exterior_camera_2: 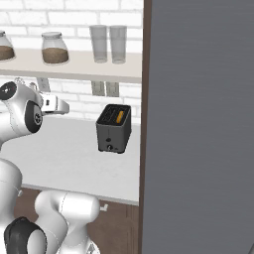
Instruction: Start the toaster. Once the lever pops up, take the bread to the plate on the dining counter.
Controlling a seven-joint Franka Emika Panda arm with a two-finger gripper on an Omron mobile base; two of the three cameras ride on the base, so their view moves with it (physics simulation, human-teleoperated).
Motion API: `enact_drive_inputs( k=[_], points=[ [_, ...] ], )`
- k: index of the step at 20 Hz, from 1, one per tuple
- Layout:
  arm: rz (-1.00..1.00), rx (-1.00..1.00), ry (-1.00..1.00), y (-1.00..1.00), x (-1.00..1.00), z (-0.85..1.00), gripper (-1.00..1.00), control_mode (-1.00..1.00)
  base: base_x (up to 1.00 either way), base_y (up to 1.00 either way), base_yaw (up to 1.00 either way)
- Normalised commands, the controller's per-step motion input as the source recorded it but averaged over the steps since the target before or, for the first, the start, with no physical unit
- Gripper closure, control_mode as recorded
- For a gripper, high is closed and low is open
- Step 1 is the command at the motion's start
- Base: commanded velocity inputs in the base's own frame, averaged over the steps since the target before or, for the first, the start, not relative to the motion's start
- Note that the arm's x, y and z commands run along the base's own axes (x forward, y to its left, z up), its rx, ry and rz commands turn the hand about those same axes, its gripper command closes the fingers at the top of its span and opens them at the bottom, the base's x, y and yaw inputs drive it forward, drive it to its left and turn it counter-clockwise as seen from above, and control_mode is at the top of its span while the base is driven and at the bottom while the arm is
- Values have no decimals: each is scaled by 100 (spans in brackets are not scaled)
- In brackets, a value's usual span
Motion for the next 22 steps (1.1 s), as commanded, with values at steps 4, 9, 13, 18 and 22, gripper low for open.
enact_drive_inputs(
  k=[4,9,13,18,22],
  points=[
    [0,0,0,0,0,0,-100,-100,0,0,0],
    [0,0,0,0,0,0,-100,-100,0,0,0],
    [0,0,0,0,0,0,-100,-100,0,0,0],
    [0,0,0,0,0,0,-100,-100,0,0,0],
    [0,0,0,0,0,0,-100,-100,0,0,0]
  ],
)
